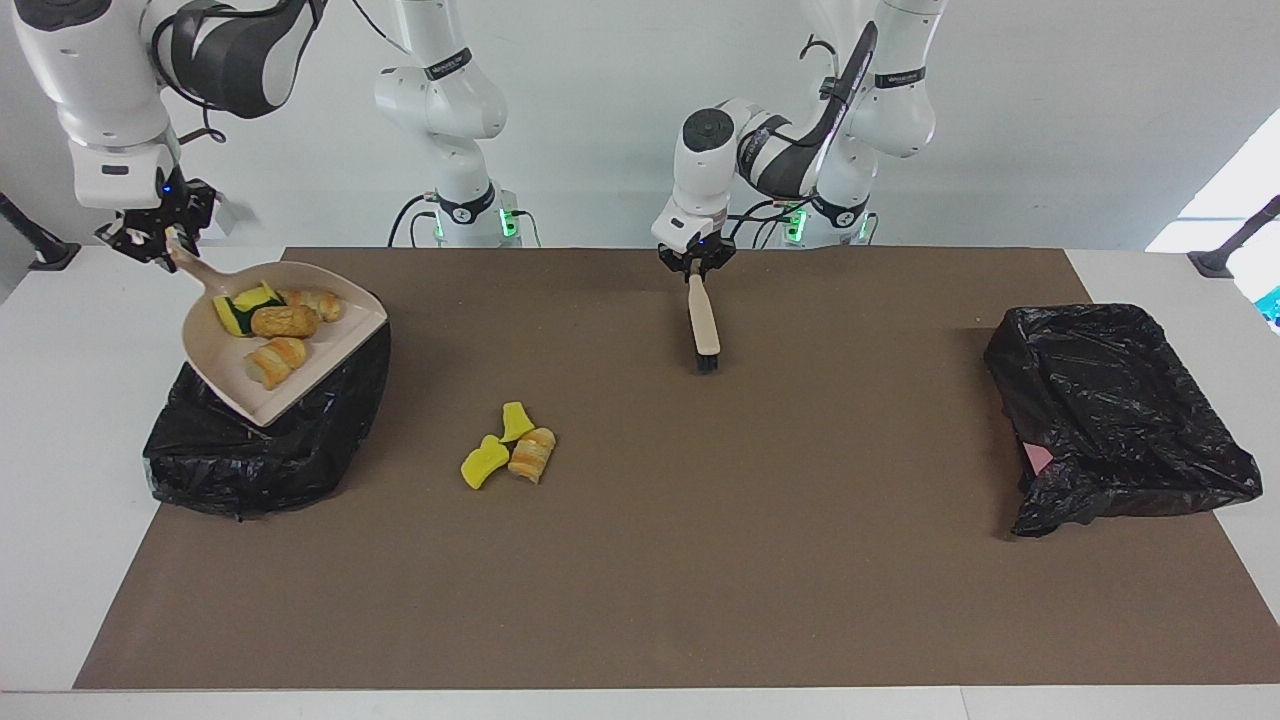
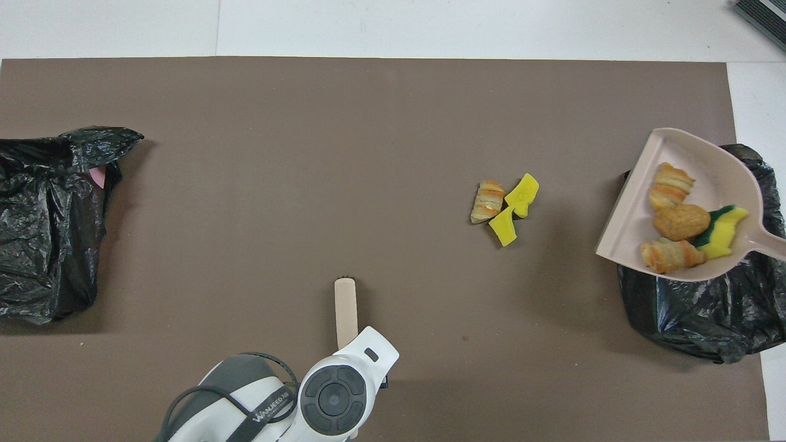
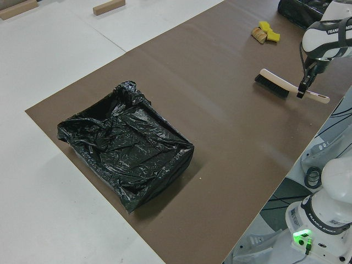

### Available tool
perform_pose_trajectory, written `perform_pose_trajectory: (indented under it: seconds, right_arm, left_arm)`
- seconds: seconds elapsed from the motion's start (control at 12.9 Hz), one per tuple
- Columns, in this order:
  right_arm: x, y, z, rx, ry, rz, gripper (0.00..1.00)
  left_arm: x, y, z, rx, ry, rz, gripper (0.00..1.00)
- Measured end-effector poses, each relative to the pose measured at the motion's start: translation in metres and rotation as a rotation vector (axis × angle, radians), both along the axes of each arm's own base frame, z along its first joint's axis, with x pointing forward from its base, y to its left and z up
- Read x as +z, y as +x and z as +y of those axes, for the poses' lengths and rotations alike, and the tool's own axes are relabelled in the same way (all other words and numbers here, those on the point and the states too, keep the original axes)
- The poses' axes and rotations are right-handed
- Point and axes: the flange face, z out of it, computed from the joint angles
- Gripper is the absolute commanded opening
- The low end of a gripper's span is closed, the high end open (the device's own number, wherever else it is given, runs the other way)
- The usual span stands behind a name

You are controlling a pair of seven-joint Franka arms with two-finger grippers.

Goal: Sweep and dump trash in bin
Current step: 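Carry the loaded dustpan with the right gripper over the nearby trash bag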

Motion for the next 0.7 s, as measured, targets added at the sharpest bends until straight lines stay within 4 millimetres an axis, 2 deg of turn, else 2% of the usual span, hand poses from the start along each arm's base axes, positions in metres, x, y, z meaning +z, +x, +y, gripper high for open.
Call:
perform_pose_trajectory:
  seconds: [0.08,0.15,0.23,0.46,0.7]
  right_arm:
    - [-0.006,-0.001,-0.017,0.034,-0.062,0.03,0.0]
    - [-0.015,0.001,-0.027,0.07,-0.124,0.066,0.0]
    - [-0.026,0.005,-0.029,0.114,-0.162,0.095,0.0]
    - [-0.056,0.017,-0.02,0.285,-0.257,0.19,0.0]
    - [-0.062,0.029,0.005,0.432,-0.338,0.257,0.0]
  left_arm:
    - [0.0,0.0,0.0,0.004,-0.004,0.002,0.2]
    - [-0.002,-0.001,0.0,0.003,-0.009,-0.002,0.9]
    - [-0.006,-0.004,-0.001,-0.004,-0.017,-0.011,1.0]
    - [-0.009,-0.003,-0.002,-0.005,-0.03,-0.023,1.0]
    - [0.011,0.015,-0.003,0.023,-0.038,-0.022,1.0]
